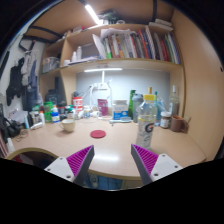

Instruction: Pour water

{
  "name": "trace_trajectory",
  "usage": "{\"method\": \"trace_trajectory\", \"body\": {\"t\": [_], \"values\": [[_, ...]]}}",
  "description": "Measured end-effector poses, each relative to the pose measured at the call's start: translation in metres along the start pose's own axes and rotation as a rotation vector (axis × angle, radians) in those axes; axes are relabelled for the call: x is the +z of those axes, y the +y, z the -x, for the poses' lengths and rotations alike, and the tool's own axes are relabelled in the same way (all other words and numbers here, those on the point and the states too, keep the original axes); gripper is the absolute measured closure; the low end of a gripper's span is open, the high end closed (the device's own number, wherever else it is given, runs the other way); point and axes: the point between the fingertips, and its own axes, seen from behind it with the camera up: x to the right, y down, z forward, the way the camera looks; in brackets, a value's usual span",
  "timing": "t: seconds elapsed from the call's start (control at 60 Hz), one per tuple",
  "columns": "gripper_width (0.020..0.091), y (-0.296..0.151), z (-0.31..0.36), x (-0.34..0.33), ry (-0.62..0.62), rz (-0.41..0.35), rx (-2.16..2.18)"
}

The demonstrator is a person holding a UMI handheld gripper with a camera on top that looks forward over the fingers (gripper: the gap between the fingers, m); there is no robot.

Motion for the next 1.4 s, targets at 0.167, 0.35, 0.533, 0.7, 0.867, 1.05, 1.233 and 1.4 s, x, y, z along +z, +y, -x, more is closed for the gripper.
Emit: {"method": "trace_trajectory", "body": {"t": [0.167, 0.35, 0.533, 0.7, 0.867, 1.05, 1.233, 1.4], "values": [[0.028, -0.001, -0.07, 0.036, 0.132, -0.023, 0.002], [0.028, -0.003, -0.117, 0.081, 0.194, -0.038, -0.006], [0.0281, -0.004, -0.133, 0.124, 0.207, -0.039, -0.025], [0.0293, -0.01, -0.149, 0.158, 0.241, -0.061, -0.017], [0.0528, -0.017, -0.156, 0.176, 0.245, -0.088, 0.023], [0.0638, -0.022, -0.15, 0.18, 0.198, -0.124, 0.085], [0.0643, -0.027, -0.133, 0.188, 0.18, -0.091, 0.004], [0.0643, -0.094, -0.087, 0.211, 0.166, -0.129, -0.222]]}}
